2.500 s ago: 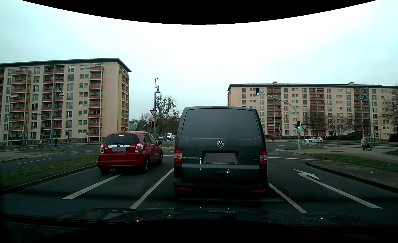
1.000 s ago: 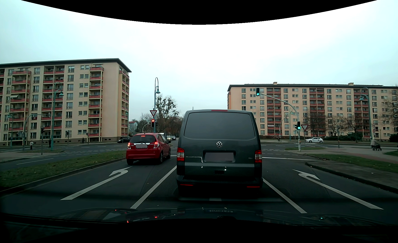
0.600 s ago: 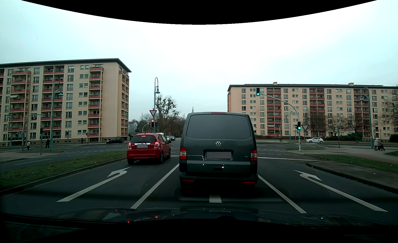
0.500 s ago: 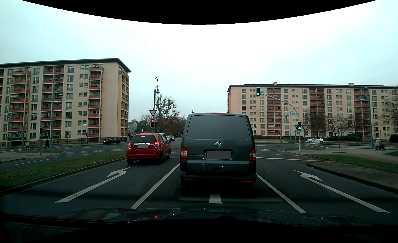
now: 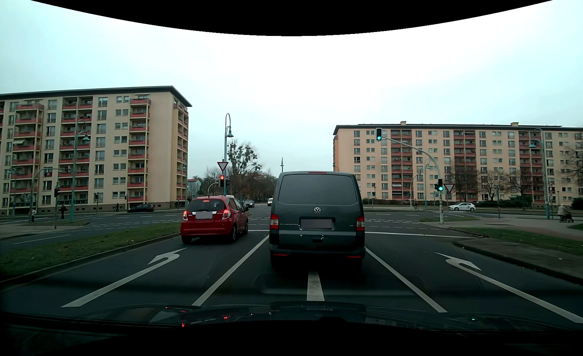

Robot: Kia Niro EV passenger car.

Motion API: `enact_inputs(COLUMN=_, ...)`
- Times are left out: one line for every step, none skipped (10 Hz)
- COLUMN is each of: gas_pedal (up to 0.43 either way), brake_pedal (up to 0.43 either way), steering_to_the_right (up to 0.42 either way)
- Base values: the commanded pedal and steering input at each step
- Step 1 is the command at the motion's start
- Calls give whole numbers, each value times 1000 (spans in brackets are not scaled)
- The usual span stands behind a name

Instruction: Follow the waypoints while adhering to traffic rules and regulations

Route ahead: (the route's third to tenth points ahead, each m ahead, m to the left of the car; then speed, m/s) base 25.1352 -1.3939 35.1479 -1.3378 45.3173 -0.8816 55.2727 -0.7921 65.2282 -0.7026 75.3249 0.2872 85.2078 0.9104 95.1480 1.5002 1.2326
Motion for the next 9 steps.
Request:
enact_inputs(gas_pedal=299, brake_pedal=0, steering_to_the_right=4)
enact_inputs(gas_pedal=311, brake_pedal=0, steering_to_the_right=4)
enact_inputs(gas_pedal=319, brake_pedal=0, steering_to_the_right=4)
enact_inputs(gas_pedal=319, brake_pedal=0, steering_to_the_right=4)
enact_inputs(gas_pedal=319, brake_pedal=0, steering_to_the_right=4)
enact_inputs(gas_pedal=331, brake_pedal=0, steering_to_the_right=4)
enact_inputs(gas_pedal=331, brake_pedal=0, steering_to_the_right=4)
enact_inputs(gas_pedal=331, brake_pedal=0, steering_to_the_right=4)
enact_inputs(gas_pedal=331, brake_pedal=0, steering_to_the_right=4)
